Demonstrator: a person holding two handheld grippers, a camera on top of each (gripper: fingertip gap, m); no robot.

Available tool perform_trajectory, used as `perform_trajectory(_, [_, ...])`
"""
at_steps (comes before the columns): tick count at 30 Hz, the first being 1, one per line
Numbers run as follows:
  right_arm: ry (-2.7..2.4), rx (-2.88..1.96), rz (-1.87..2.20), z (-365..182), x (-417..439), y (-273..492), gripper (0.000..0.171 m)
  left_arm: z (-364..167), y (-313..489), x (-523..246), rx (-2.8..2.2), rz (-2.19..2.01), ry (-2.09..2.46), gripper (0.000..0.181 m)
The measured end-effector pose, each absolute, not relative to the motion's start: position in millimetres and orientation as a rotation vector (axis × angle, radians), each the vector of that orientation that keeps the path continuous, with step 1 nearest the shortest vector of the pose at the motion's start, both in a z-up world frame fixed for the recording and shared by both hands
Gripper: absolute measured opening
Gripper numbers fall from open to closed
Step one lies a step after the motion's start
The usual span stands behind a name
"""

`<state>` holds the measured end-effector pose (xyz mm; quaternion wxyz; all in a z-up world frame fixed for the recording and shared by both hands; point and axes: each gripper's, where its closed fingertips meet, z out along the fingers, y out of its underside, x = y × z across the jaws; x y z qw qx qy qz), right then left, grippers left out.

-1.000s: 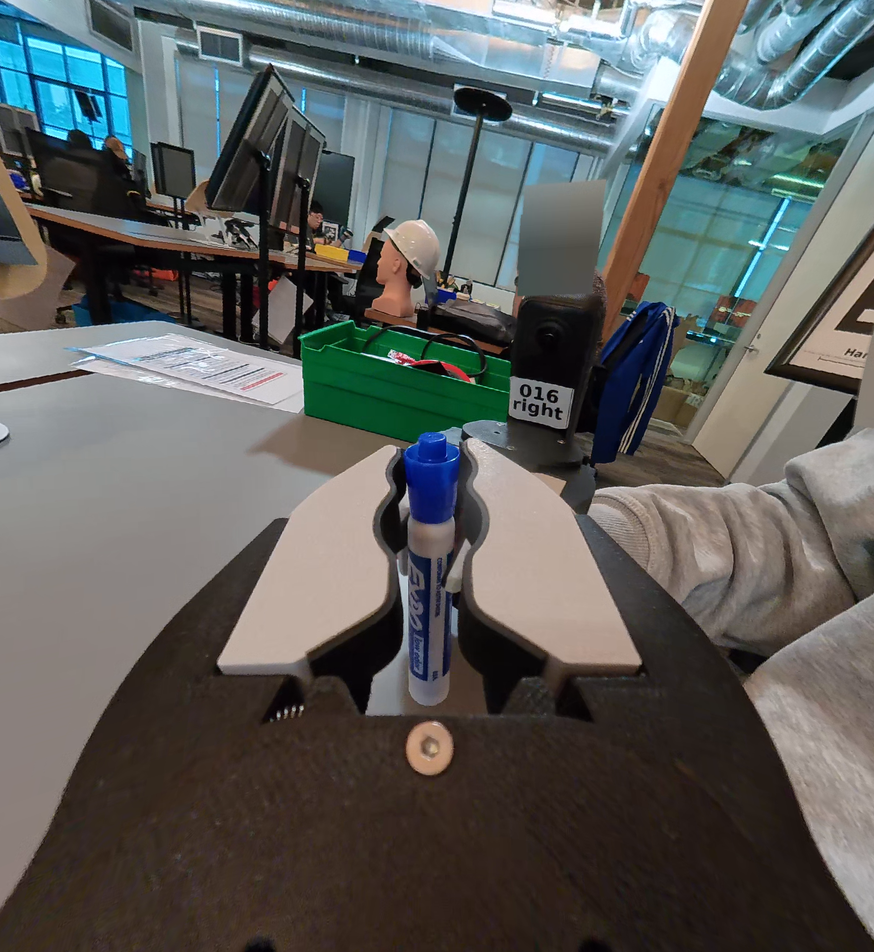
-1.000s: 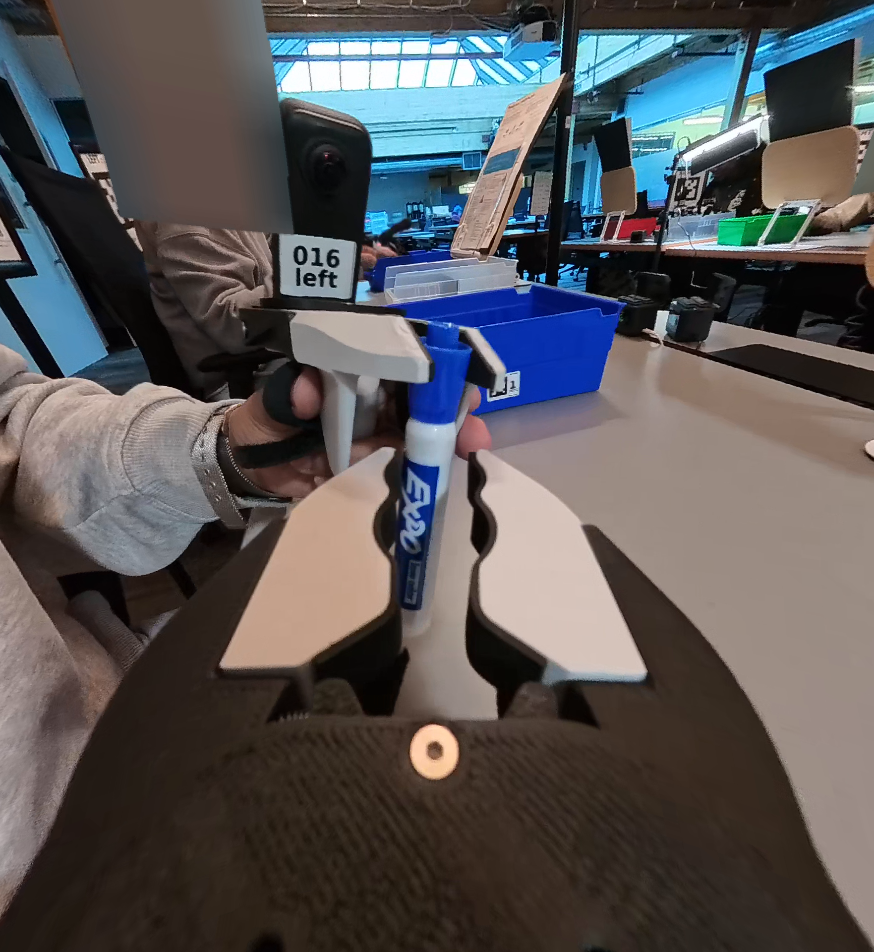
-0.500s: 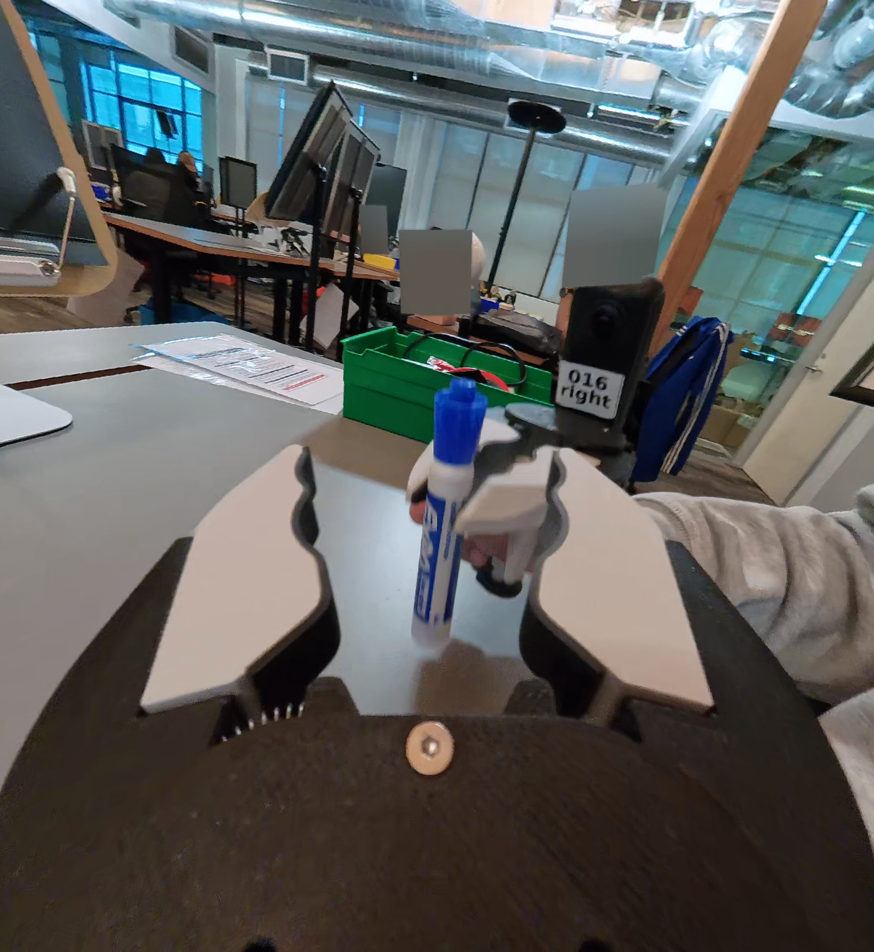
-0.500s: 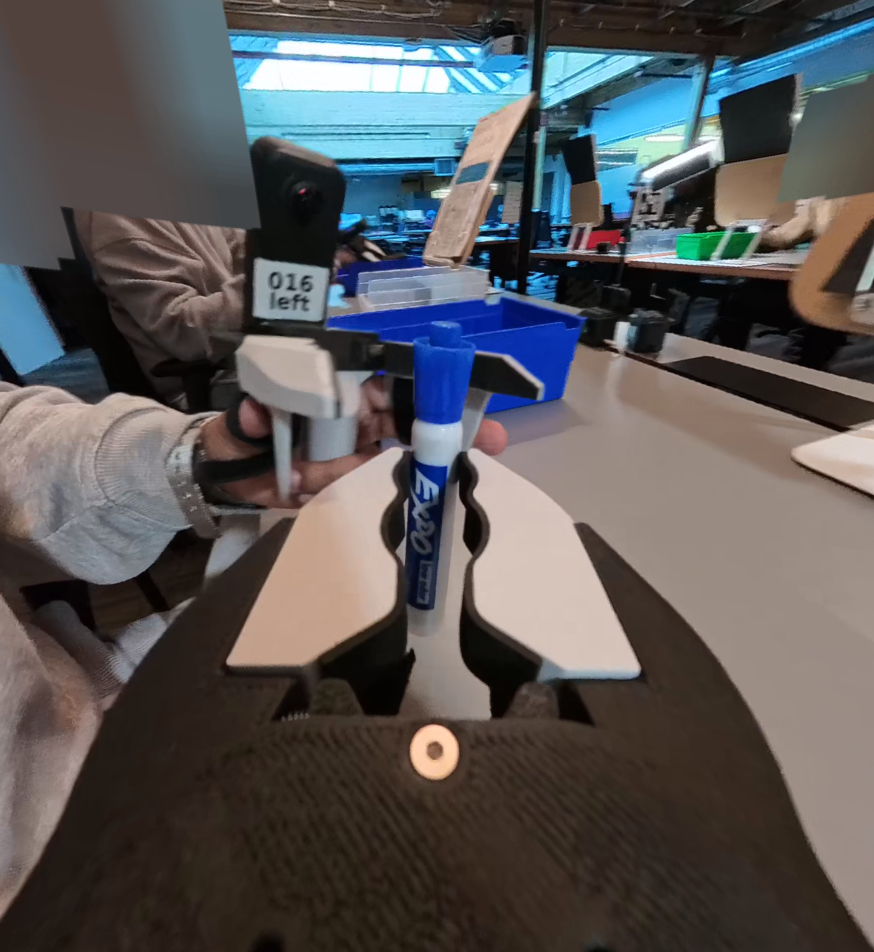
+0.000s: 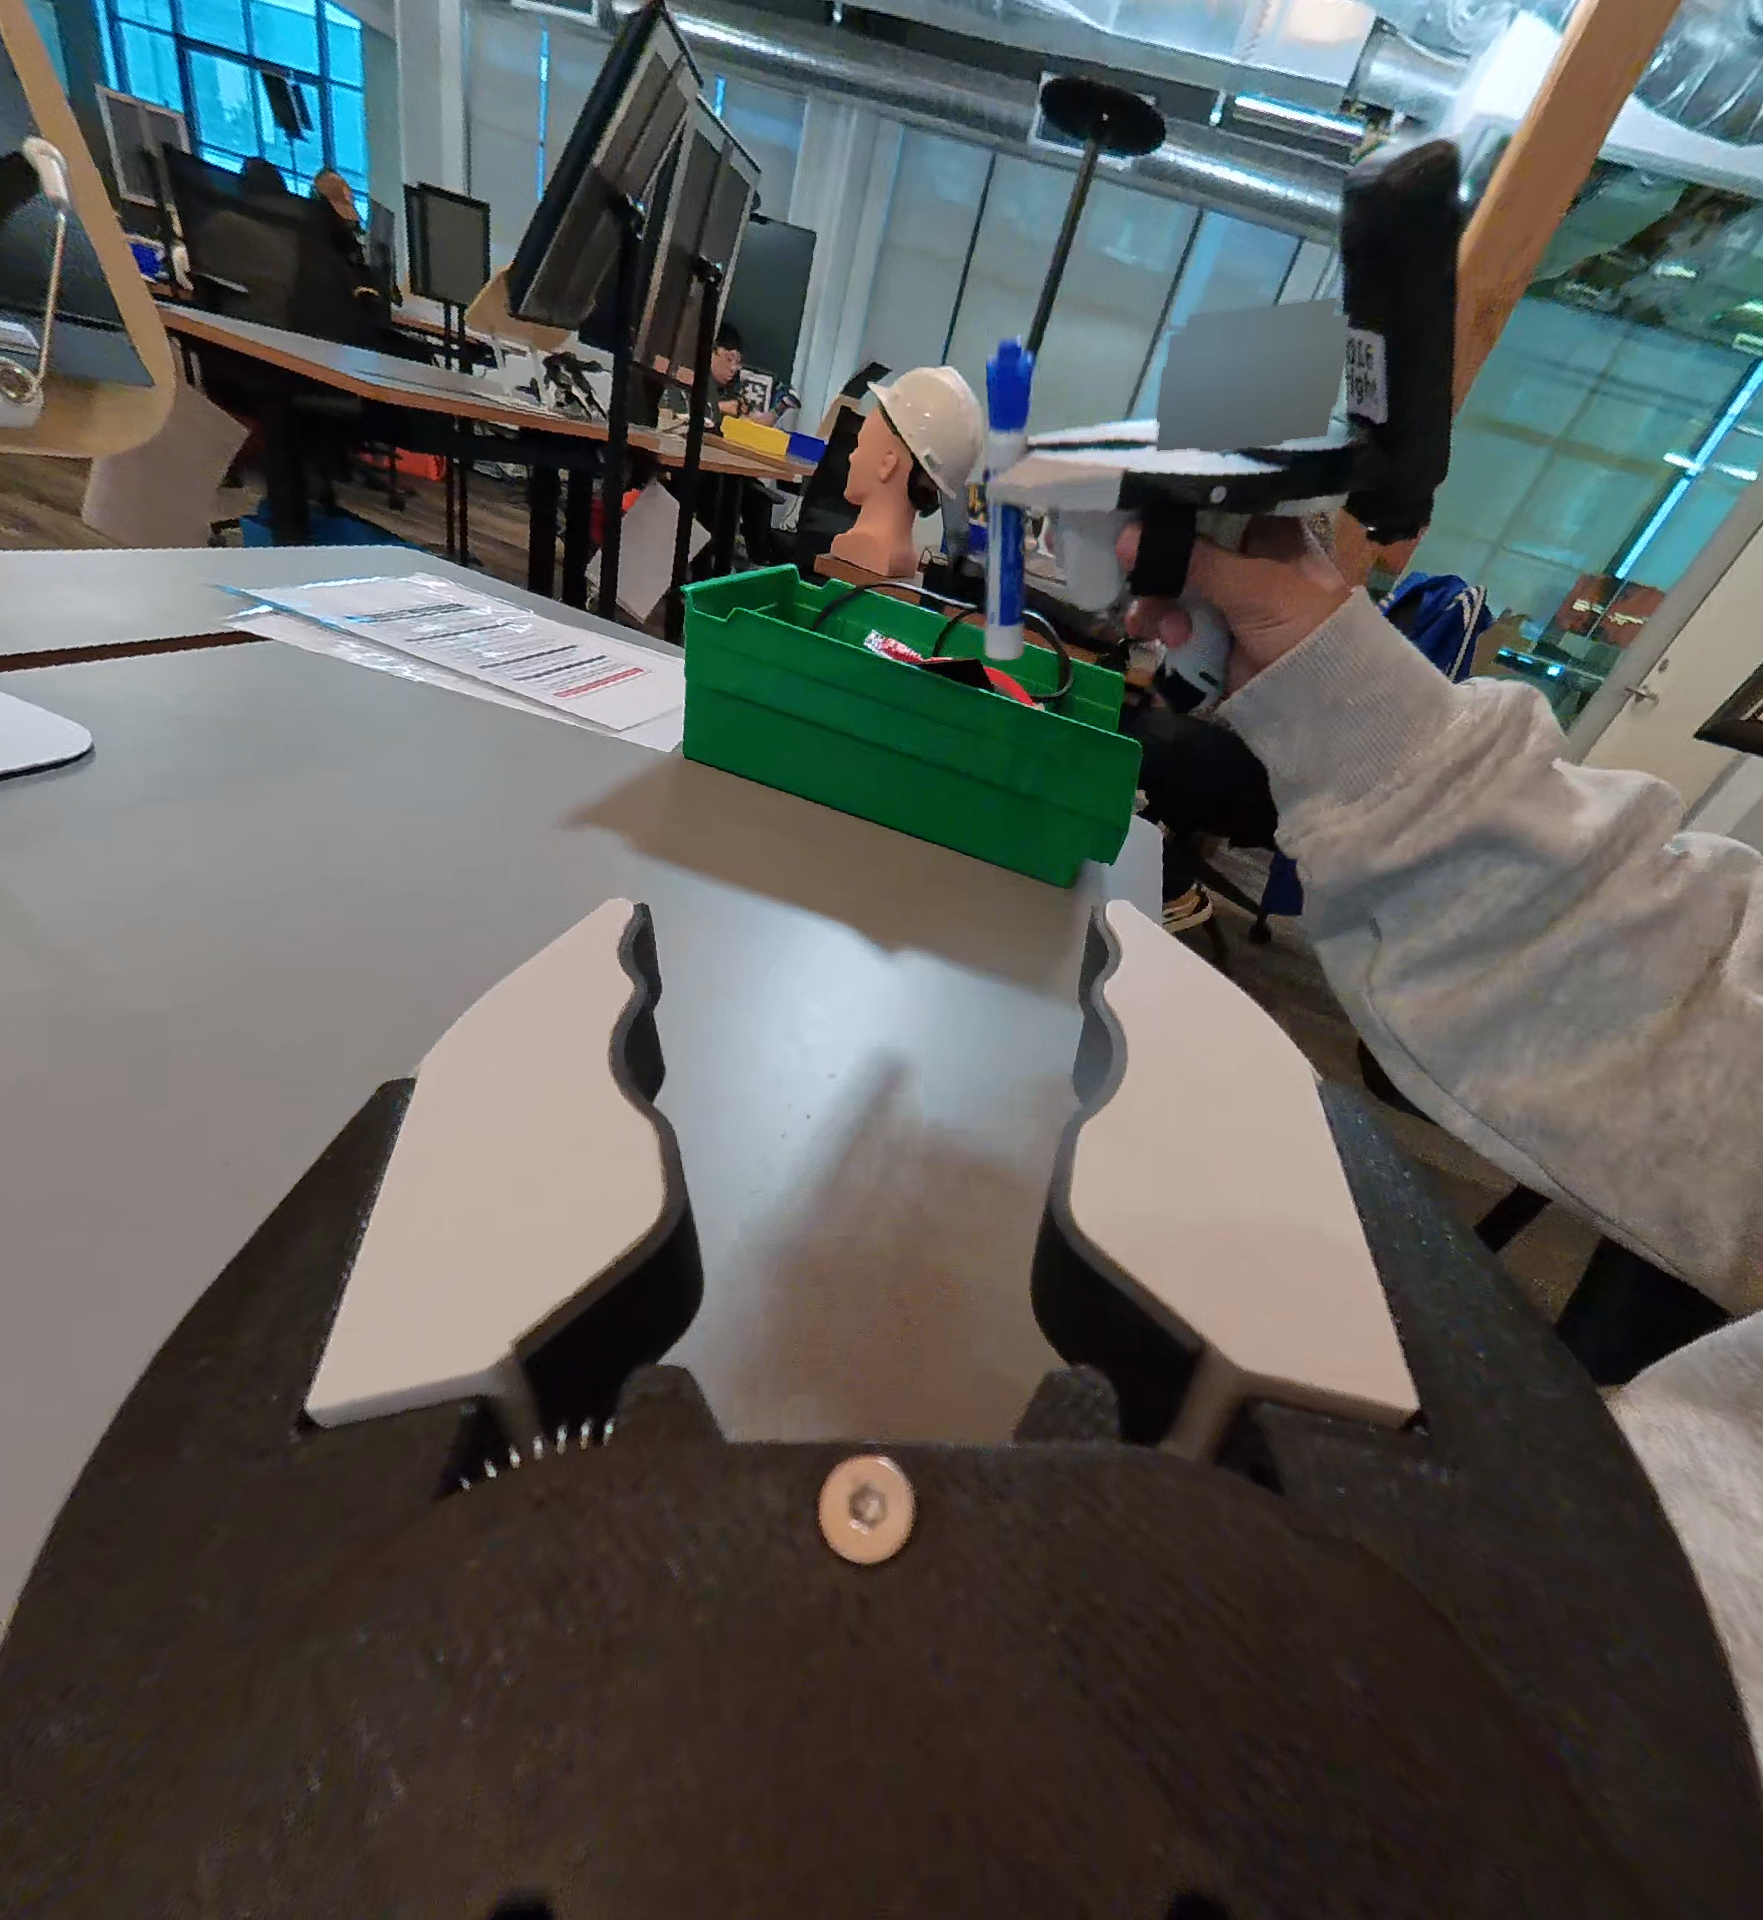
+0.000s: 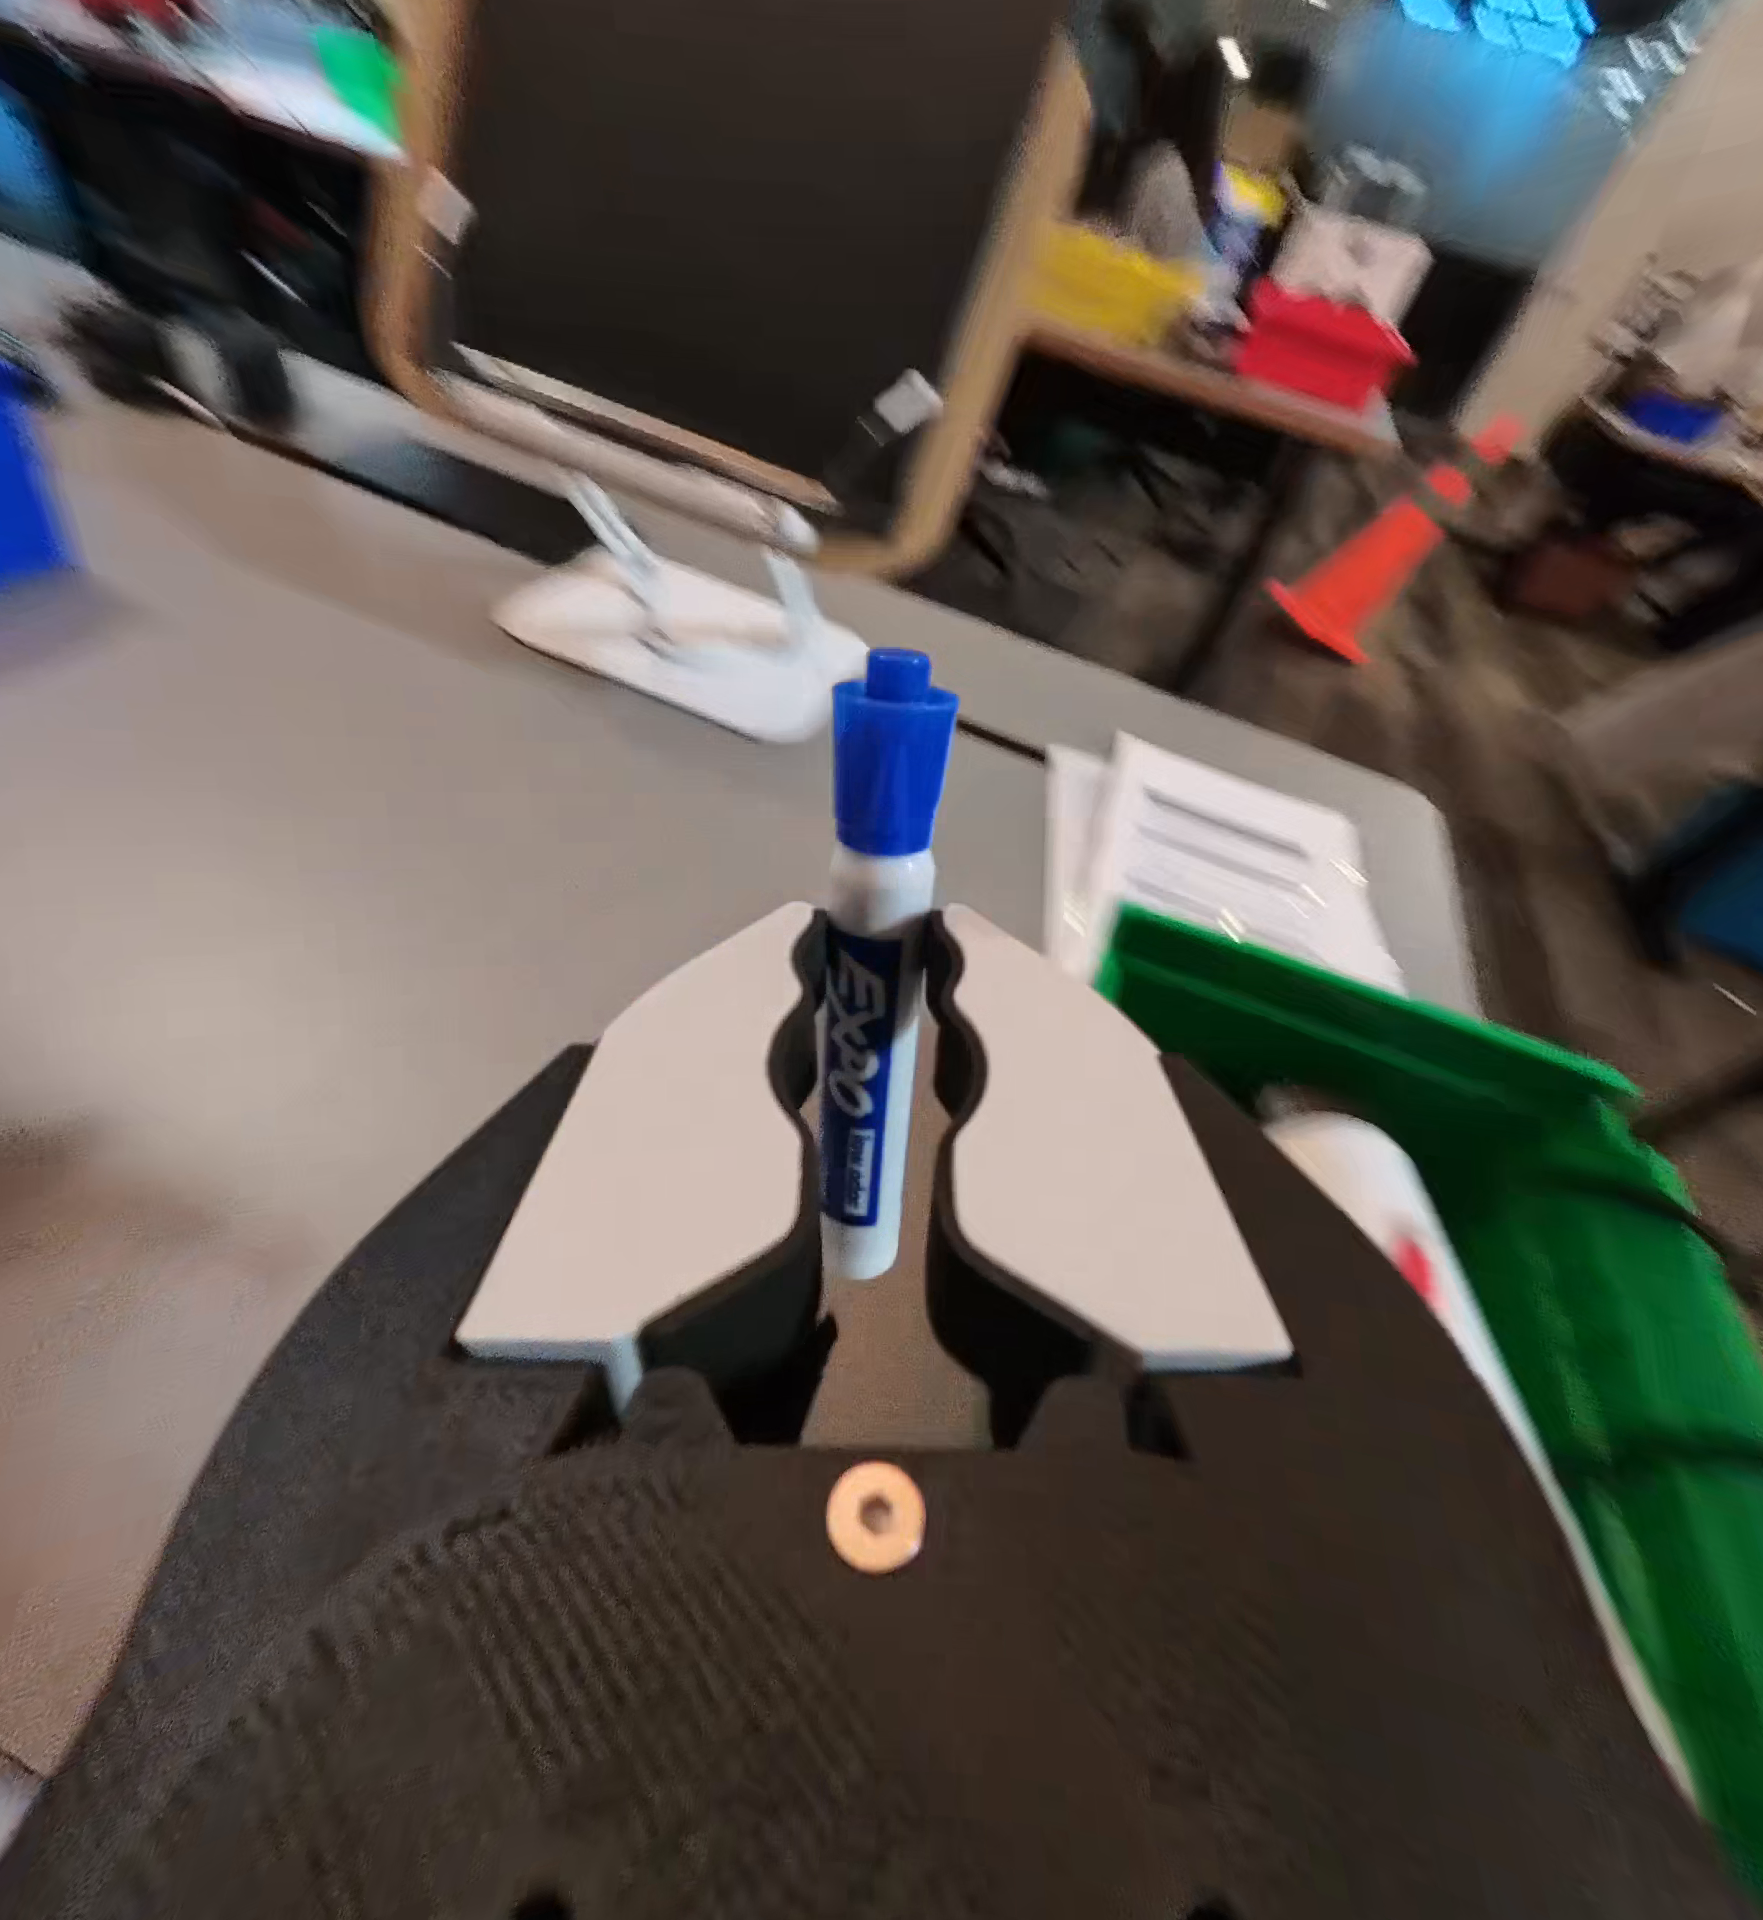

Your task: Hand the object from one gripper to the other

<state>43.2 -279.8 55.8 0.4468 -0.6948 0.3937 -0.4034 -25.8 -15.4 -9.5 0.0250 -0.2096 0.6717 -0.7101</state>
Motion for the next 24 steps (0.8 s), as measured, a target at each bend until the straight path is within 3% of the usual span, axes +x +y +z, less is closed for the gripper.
perform_trajectory(8, [1.509, -1.961, -1.146, -9.8, 25.9, -416.3, 0.021, -9.5, -15.6, -26.7, -0.656, -2.207, 2.076, 0.075])
perform_trajectory(13, [1.527, -1.941, -1.184, -21.7, 32.7, -424.7, 0.021, -10.8, -18.2, -29.1, -0.639, -2.192, 2.089, 0.075])
perform_trajectory(16, [1.485, -1.975, -1.334, -17.6, 36.9, -431.2, 0.046, -10.2, -18.4, -29.7, -0.632, -2.187, 2.088, 0.075])
perform_trajectory(24, [1.387, -1.787, -1.402, 27.2, 37.8, -413.4, 0.042, -8.3, -14.9, -26.5, -0.653, -2.194, 2.064, 0.073])
